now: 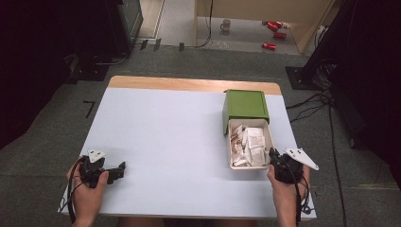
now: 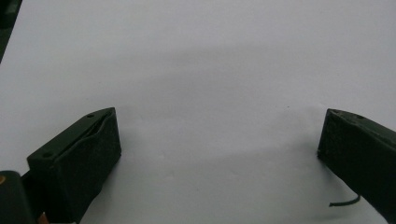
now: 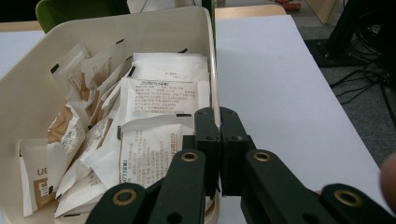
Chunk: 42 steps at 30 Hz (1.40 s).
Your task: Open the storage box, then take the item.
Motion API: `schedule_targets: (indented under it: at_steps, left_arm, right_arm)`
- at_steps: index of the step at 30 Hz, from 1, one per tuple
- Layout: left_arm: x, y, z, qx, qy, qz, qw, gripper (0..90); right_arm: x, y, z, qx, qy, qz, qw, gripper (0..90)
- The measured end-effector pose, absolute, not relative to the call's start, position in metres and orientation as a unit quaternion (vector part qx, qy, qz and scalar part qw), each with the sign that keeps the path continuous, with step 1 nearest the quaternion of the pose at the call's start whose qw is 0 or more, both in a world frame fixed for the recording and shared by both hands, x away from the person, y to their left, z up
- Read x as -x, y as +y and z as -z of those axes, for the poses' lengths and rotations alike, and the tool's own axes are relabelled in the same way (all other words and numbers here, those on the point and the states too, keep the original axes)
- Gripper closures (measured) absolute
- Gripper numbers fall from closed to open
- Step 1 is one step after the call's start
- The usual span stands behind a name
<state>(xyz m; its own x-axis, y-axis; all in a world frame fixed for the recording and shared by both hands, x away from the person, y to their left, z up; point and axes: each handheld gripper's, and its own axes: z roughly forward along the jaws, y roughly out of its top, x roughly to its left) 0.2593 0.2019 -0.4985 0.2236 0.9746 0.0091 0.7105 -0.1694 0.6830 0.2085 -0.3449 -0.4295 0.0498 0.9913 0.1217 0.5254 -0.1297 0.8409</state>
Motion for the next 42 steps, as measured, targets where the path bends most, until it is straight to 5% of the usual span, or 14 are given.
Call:
schedule_targets:
  at_steps: [3,12,22,42]
  left_arm:
    - [-0.259,0.202,0.498,-0.729,0.578,-0.232,0.284,0.0]
    - [-0.259,0.202,0.499,-0.729,0.578,-0.232,0.285,0.0]
    - [-0.259,0.202,0.498,-0.729,0.578,-0.232,0.284,0.0]
    - [-0.26,0.202,0.498,-0.728,0.579,-0.232,0.284,0.0]
  right_arm:
    - [-0.208,-0.346,0.43,-0.657,0.572,-0.382,0.309,86.1]
    - [-0.211,-0.348,0.421,-0.649,0.56,-0.405,0.318,56.7]
    - [-0.211,-0.342,0.404,-0.635,0.555,-0.416,0.34,52.3]
    - [-0.222,-0.307,0.402,-0.609,0.589,-0.429,0.313,52.9]
